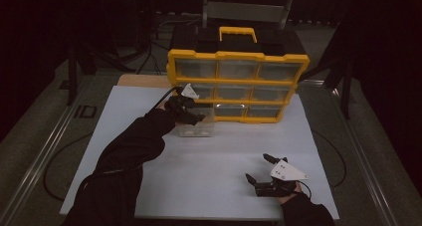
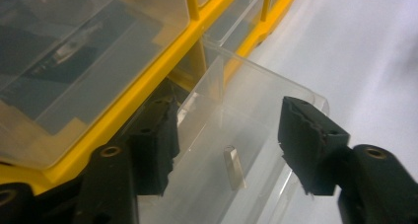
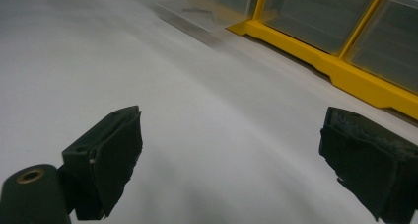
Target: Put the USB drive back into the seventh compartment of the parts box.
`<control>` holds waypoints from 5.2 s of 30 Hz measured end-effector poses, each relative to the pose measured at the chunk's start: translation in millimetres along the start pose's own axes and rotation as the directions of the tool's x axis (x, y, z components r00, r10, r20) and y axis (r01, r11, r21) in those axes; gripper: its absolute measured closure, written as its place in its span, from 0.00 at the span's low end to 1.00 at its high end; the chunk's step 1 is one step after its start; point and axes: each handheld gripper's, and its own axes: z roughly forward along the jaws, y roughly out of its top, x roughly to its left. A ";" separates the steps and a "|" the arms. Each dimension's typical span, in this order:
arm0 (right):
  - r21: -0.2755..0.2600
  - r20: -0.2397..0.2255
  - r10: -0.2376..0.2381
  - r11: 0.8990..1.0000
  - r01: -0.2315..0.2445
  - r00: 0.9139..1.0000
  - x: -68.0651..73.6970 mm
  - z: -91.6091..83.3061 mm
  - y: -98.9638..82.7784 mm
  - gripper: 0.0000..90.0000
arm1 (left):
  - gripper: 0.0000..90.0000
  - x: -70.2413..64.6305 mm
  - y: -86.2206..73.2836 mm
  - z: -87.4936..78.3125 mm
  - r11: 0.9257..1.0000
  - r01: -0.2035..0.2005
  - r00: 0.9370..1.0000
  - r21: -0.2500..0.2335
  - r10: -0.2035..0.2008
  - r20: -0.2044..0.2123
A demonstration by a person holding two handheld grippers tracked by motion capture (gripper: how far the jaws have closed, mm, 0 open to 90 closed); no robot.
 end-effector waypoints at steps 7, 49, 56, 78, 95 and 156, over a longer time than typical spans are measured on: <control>0.000 0.001 -0.001 1.000 0.001 1.000 0.1 -0.3 0.0 0.10 | 0.20 -3.2 -0.4 -6.9 1.000 0.002 1.000 -0.006 -0.002 0.004; -0.005 -0.017 0.001 1.000 -0.001 1.000 0.4 6.5 3.8 0.10 | 0.00 -3.2 -44.8 -56.2 0.995 0.036 0.999 -0.088 -0.033 0.034; 0.000 -0.020 -0.009 1.000 0.009 1.000 0.8 7.6 3.7 0.10 | 0.00 -2.6 -57.7 -65.9 0.995 0.042 0.999 -0.094 -0.040 0.021; 0.004 -0.023 -0.005 1.000 0.005 1.000 1.6 8.6 4.3 0.10 | 0.00 -14.2 -98.4 -82.4 0.991 0.059 0.998 -0.119 -0.056 0.029; 0.006 -0.026 -0.015 1.000 0.015 1.000 2.0 9.9 4.5 0.10 | 0.00 -29.0 -143.9 -93.2 0.988 0.081 0.997 -0.132 -0.078 0.026; 0.027 -0.036 -0.023 0.999 0.024 0.999 3.6 11.9 2.7 0.10 | 0.00 -55.5 -251.9 -98.9 0.971 0.170 0.984 -0.167 -0.177 -0.027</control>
